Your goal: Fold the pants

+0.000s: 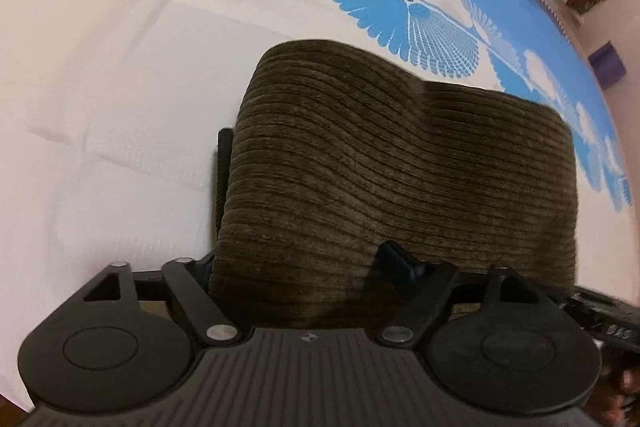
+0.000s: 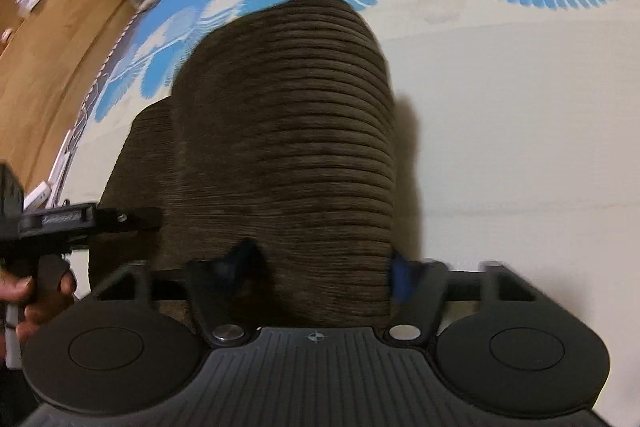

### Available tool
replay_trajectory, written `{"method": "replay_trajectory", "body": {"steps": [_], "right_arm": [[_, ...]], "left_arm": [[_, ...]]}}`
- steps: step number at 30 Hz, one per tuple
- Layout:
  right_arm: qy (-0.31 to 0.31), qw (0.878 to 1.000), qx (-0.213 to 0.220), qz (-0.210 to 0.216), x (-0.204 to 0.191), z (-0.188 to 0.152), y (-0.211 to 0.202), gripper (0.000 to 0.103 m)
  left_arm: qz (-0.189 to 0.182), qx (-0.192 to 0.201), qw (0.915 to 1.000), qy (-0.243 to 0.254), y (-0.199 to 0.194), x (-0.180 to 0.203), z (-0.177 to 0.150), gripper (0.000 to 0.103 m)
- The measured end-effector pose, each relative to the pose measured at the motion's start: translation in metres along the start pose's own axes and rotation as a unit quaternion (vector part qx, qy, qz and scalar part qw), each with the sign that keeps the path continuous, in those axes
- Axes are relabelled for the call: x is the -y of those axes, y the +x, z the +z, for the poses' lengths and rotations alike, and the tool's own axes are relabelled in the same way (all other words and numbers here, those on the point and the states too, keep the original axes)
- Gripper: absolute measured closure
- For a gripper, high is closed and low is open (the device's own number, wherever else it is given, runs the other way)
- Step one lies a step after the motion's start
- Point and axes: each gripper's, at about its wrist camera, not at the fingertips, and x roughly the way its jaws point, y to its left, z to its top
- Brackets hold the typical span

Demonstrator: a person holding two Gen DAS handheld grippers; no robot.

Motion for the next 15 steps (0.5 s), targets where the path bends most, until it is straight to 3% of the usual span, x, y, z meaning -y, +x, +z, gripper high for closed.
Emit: {"method": "replay_trajectory", "body": {"steps": [1,2,3,5,9,15], "right_arm": [[-0.005,1.000,0.005,0.005,-0.001,-0.001,-0.003,0.058],[-0.002,1.000,0.012,0.013,-0.001,0.001,-0.009,0.065],[0.002,1.000,0.021,0.023,0.000,0.002,-0.014,0.067],[-0.001,0.998,0.047,0.032,0.003,0.004,-0.030,0.070],[0.003,0.996,0.088,0.028,0.020,0.011,-0.063,0.072],[-0.023,0.988,0.152,0.020,0.056,0.033,-0.124,0.073]], "left_arm": [[0.009,0.007,0.9999,0.011,-0.002,0.005,0.000,0.032],[0.014,0.016,0.9995,0.022,-0.007,0.011,-0.001,0.043],[0.012,0.025,0.9992,0.030,-0.012,0.017,-0.001,0.054],[-0.009,0.036,0.9986,0.038,-0.020,0.028,-0.001,0.062],[-0.029,0.060,0.9948,0.077,-0.029,0.071,-0.001,0.064],[-0.088,0.104,0.9874,0.080,-0.032,0.139,0.020,0.065]]}}
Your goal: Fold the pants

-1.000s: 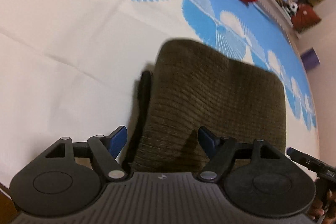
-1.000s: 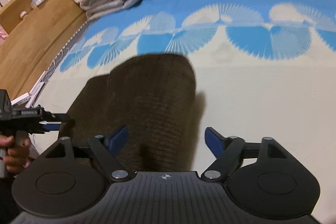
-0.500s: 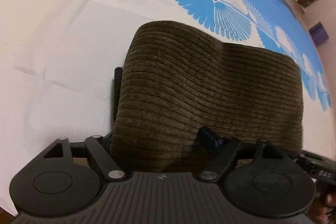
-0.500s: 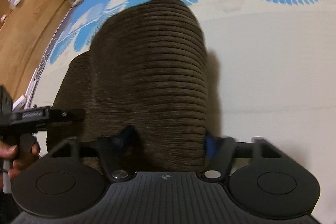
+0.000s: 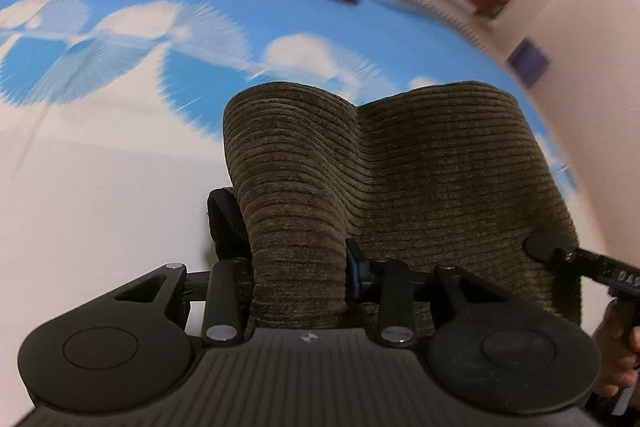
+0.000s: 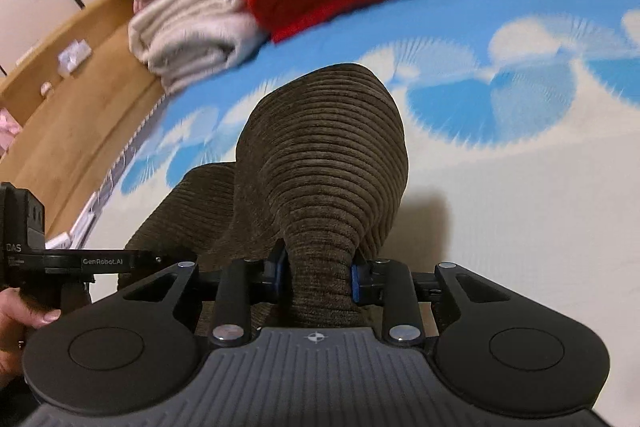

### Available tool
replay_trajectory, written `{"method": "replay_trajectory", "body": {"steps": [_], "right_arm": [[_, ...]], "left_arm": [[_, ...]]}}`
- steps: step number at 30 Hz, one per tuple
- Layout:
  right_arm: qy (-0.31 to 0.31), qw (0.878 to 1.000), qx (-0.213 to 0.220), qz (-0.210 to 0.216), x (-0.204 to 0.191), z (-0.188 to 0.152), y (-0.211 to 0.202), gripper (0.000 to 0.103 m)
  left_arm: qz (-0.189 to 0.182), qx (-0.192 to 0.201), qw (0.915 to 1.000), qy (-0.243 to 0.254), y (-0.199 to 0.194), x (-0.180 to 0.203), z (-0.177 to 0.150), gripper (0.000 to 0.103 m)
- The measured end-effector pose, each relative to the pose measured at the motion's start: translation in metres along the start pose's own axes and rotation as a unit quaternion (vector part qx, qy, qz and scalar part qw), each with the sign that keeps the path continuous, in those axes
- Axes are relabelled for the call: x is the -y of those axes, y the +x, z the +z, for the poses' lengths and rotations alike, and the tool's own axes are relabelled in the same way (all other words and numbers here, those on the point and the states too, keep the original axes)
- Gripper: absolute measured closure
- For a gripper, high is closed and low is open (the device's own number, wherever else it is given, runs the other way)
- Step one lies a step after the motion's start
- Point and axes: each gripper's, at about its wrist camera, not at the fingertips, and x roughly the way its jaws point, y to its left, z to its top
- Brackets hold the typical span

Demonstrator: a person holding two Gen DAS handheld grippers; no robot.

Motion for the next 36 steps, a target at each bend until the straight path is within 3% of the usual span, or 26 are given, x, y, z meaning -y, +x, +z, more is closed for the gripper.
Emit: {"method": "replay_trajectory", "body": {"steps": [7,9,11,12,13,14,15,16,18,20,22,24,25,26,27,28,29,30,32,36], "right_arm": [[-0.022,0.999,0.041,-0.018,0.066,0.046,-0.051,0.073],[-0.025,0.999,0.043,-0.023,0.084,0.052,-0.054,0.073],[-0.020,0.998,0.036,-0.038,0.106,0.053,-0.045,0.063],[-0.022,0.996,0.029,-0.076,0.117,0.050,-0.037,0.056],[-0.026,0.987,0.015,-0.157,0.127,0.048,-0.027,0.050],[-0.032,0.967,-0.006,-0.253,0.137,0.043,-0.017,0.056],[-0.036,0.952,-0.018,-0.302,0.144,0.041,-0.012,0.060],[-0.029,0.955,-0.016,-0.293,0.152,0.041,-0.016,0.063],[-0.002,0.974,0.019,-0.226,0.156,0.045,-0.031,0.063],[-0.023,0.988,0.043,-0.150,0.145,0.044,-0.039,0.063],[-0.062,0.995,0.014,-0.075,0.136,0.036,-0.035,0.063],[-0.108,0.992,-0.065,-0.027,0.127,0.021,-0.018,0.065],[-0.149,0.980,-0.126,-0.042,0.122,0.008,-0.001,0.066],[-0.198,0.963,-0.168,-0.075,0.119,-0.008,0.012,0.065],[-0.236,0.949,-0.185,-0.092,0.115,-0.018,0.018,0.065],[-0.247,0.946,-0.186,-0.094,0.113,-0.019,0.019,0.065],[-0.227,0.952,-0.185,-0.086,0.115,-0.014,0.017,0.065],[-0.202,0.959,-0.184,-0.080,0.119,-0.008,0.015,0.065],[-0.182,0.966,-0.168,-0.071,0.127,-0.002,0.006,0.066],[-0.160,0.982,-0.066,-0.075,0.124,0.017,-0.011,0.065]], "left_arm": [[-0.058,0.030,0.9978,0.015,0.030,0.071,0.024,0.064],[-0.063,0.026,0.9975,0.016,0.046,0.081,0.030,0.058],[-0.017,0.004,0.9994,0.029,0.069,0.085,0.033,0.044],[0.043,-0.004,0.9979,0.048,0.079,0.089,0.032,0.049],[0.113,-0.005,0.9911,0.069,0.088,0.093,0.033,0.055],[0.159,-0.006,0.9837,0.083,0.094,0.093,0.034,0.057],[0.165,-0.010,0.9834,0.075,0.096,0.090,0.036,0.057],[0.147,-0.009,0.9875,0.055,0.093,0.087,0.040,0.057],[0.091,0.013,0.9955,0.024,0.079,0.086,0.045,0.058],[0.057,0.026,0.9974,0.036,0.068,0.092,0.043,0.061],[0.021,0.005,0.9985,0.050,0.070,0.098,0.040,0.067],[-0.017,-0.044,0.9954,0.083,0.082,0.111,0.032,0.067],[-0.020,-0.088,0.9888,0.119,0.096,0.120,0.024,0.067],[-0.001,-0.136,0.9763,0.169,0.111,0.128,0.009,0.069],[0.036,-0.154,0.9602,0.230,0.123,0.139,-0.007,0.070],[0.060,-0.151,0.9459,0.281,0.127,0.151,-0.018,0.070],[0.066,-0.141,0.9383,0.309,0.127,0.160,-0.022,0.070],[0.064,-0.137,0.9408,0.303,0.125,0.161,-0.020,0.070],[0.054,-0.122,0.9568,0.258,0.119,0.157,-0.008,0.070],[0.080,-0.051,0.9727,0.212,0.103,0.156,0.015,0.069]]}}
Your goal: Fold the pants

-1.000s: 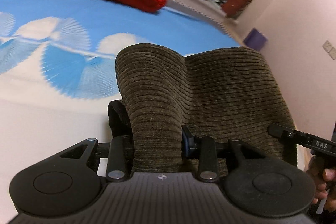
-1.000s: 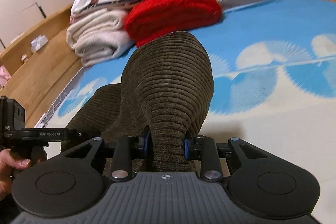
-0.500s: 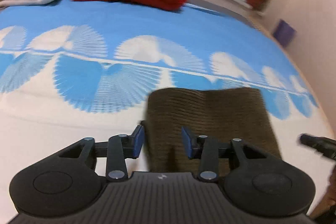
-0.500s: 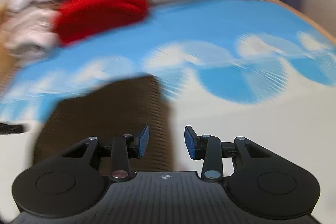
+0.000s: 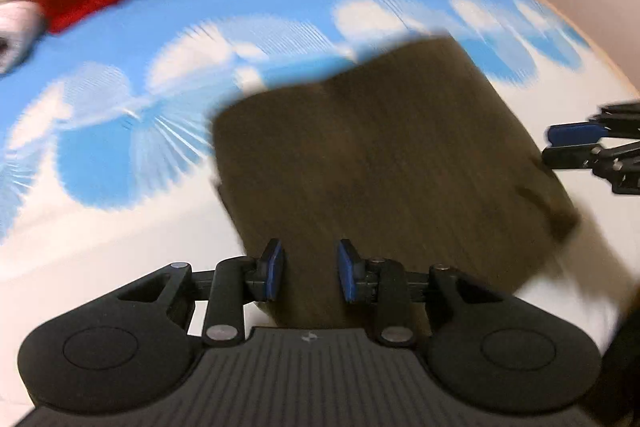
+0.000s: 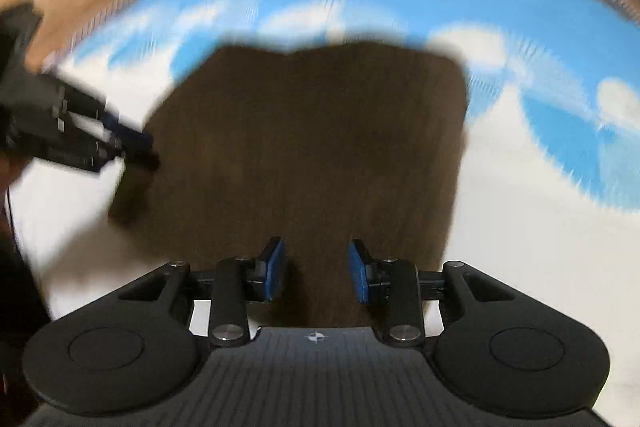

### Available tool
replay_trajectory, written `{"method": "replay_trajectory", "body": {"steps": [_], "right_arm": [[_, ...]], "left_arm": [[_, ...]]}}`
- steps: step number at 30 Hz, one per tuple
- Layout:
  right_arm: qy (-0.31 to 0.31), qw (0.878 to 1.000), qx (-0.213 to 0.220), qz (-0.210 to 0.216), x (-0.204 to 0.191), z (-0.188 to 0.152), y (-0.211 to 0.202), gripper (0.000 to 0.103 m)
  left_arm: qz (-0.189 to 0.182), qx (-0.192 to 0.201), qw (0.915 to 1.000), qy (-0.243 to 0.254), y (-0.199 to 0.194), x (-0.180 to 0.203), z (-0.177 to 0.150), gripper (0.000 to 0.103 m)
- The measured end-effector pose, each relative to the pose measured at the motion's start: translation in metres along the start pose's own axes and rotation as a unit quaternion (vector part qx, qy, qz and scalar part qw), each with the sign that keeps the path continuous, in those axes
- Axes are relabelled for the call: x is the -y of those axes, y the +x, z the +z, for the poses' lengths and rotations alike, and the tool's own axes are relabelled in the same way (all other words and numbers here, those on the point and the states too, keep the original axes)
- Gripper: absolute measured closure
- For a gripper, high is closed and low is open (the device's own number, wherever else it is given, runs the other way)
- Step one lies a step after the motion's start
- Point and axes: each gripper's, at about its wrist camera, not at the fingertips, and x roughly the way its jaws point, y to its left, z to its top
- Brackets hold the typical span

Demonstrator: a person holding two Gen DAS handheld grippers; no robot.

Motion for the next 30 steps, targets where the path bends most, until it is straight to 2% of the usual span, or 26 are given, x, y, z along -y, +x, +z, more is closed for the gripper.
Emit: {"method": "replay_trajectory", "body": {"steps": [2,4,7,10,13,17,19,21,25,30], "right_arm": [[0.027,0.998,0.049,-0.037,0.005,0.012,-0.002,0.063],[0.045,0.994,0.075,-0.072,0.008,0.022,0.001,0.063],[0.074,0.987,0.099,-0.100,0.015,0.034,0.013,0.063],[0.084,0.983,0.113,-0.120,0.016,0.048,0.032,0.063],[0.056,0.983,0.095,-0.149,0.007,0.061,0.061,0.063],[0.035,0.981,0.040,-0.188,0.007,0.078,0.104,0.062],[0.051,0.979,0.019,-0.197,0.014,0.081,0.118,0.062],[0.081,0.977,0.011,-0.197,0.021,0.085,0.126,0.061],[0.085,0.975,0.003,-0.205,0.022,0.088,0.137,0.061],[0.104,0.975,0.008,-0.195,0.028,0.086,0.135,0.061]], "left_arm": [[0.005,0.024,0.9991,-0.036,-0.001,-0.006,0.009,0.069],[0.015,0.040,0.9972,-0.062,0.002,-0.007,0.016,0.070],[0.044,0.060,0.9949,-0.068,0.004,0.000,0.021,0.069],[0.062,0.051,0.9936,-0.080,0.015,-0.002,0.028,0.069],[0.064,0.045,0.9927,-0.092,0.016,-0.005,0.027,0.069],[0.064,0.039,0.9914,-0.107,0.025,-0.011,0.032,0.070],[0.070,0.006,0.9919,-0.106,0.041,-0.014,0.031,0.073],[0.074,-0.025,0.9914,-0.105,0.060,-0.018,0.028,0.073],[0.069,-0.023,0.9914,-0.108,0.070,-0.023,0.031,0.071],[0.073,-0.013,0.9922,-0.100,0.071,-0.023,0.030,0.067]]}}
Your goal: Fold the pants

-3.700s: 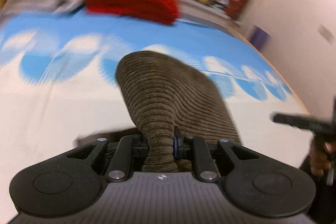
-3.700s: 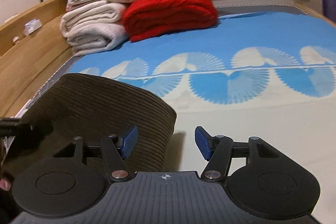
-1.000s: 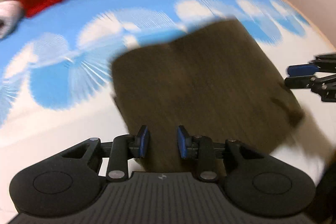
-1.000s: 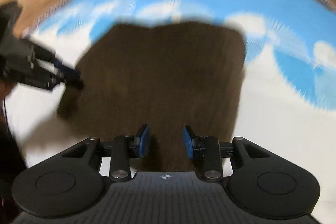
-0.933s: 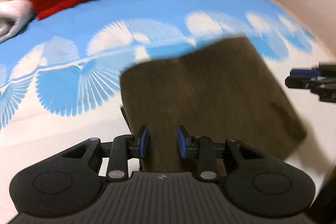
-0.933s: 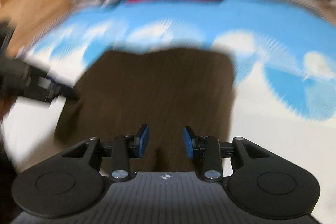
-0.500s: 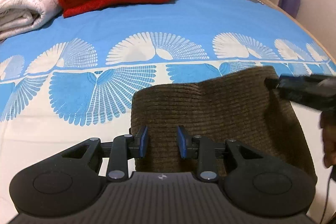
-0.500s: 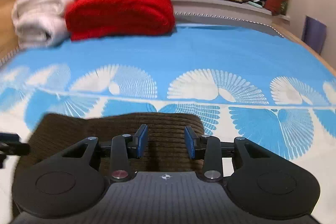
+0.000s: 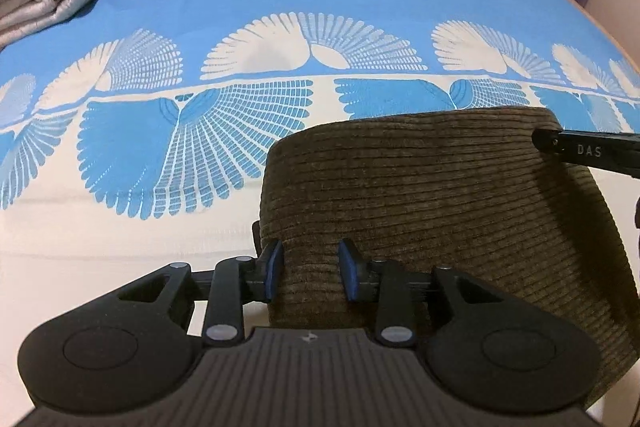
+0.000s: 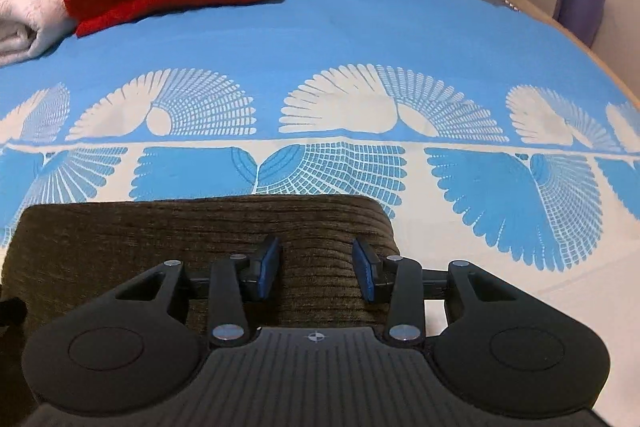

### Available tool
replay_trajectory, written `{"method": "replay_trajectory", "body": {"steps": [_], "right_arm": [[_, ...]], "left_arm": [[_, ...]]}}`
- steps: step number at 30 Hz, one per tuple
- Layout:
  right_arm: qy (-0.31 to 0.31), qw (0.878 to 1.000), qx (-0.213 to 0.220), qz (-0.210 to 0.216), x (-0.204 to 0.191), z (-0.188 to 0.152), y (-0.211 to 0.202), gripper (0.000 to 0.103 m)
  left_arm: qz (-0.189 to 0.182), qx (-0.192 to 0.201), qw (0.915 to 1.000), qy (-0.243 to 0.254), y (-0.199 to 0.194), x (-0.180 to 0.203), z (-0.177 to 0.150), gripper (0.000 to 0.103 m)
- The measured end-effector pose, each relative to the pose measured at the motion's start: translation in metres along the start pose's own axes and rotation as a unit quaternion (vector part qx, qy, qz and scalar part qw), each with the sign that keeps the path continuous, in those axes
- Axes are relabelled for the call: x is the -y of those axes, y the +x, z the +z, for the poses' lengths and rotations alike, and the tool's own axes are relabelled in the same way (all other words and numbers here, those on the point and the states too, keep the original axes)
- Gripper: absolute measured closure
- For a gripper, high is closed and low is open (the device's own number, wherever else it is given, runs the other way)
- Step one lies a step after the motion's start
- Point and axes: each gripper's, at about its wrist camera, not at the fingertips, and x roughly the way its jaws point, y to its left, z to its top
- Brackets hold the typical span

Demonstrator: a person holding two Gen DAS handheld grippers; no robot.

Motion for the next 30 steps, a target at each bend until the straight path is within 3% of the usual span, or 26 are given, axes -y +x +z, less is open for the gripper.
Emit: {"method": "replay_trajectory", "body": {"steps": [3,5,8,11,18,23,27,28,30], "right_arm": [[0.002,1.000,0.009,0.009,0.004,-0.001,-0.010,0.061],[0.010,1.000,0.012,0.009,0.008,0.000,-0.020,0.048],[0.009,1.000,0.012,-0.008,0.013,-0.004,-0.039,0.040],[0.008,1.000,0.019,-0.004,0.018,-0.012,-0.060,0.038],[0.009,1.000,0.008,0.027,0.006,-0.035,-0.101,0.035],[-0.032,0.999,-0.024,0.031,-0.010,-0.062,-0.114,0.035],[-0.084,0.986,-0.145,0.012,-0.007,-0.099,-0.083,0.029],[-0.091,0.986,-0.139,0.011,-0.007,-0.101,-0.083,0.024],[-0.081,0.990,-0.118,0.006,-0.003,-0.093,-0.094,0.025]], "left_arm": [[0.006,0.003,0.9999,0.012,-0.006,0.004,0.000,0.066],[0.005,0.006,0.9999,0.014,-0.011,0.003,0.000,0.066],[-0.004,0.005,1.0000,0.001,-0.023,-0.001,-0.002,0.066],[-0.015,0.014,0.9997,-0.012,-0.040,-0.003,-0.008,0.065],[-0.022,0.011,0.9996,0.016,-0.069,0.017,-0.041,0.065],[-0.018,-0.039,0.9976,0.056,-0.062,0.034,-0.070,0.066],[0.007,-0.041,0.9905,0.131,-0.051,0.051,-0.093,0.064],[0.013,-0.034,0.9907,0.132,-0.056,0.052,-0.093,0.064],[0.017,-0.021,0.9924,0.120,-0.069,0.049,-0.089,0.061]]}}
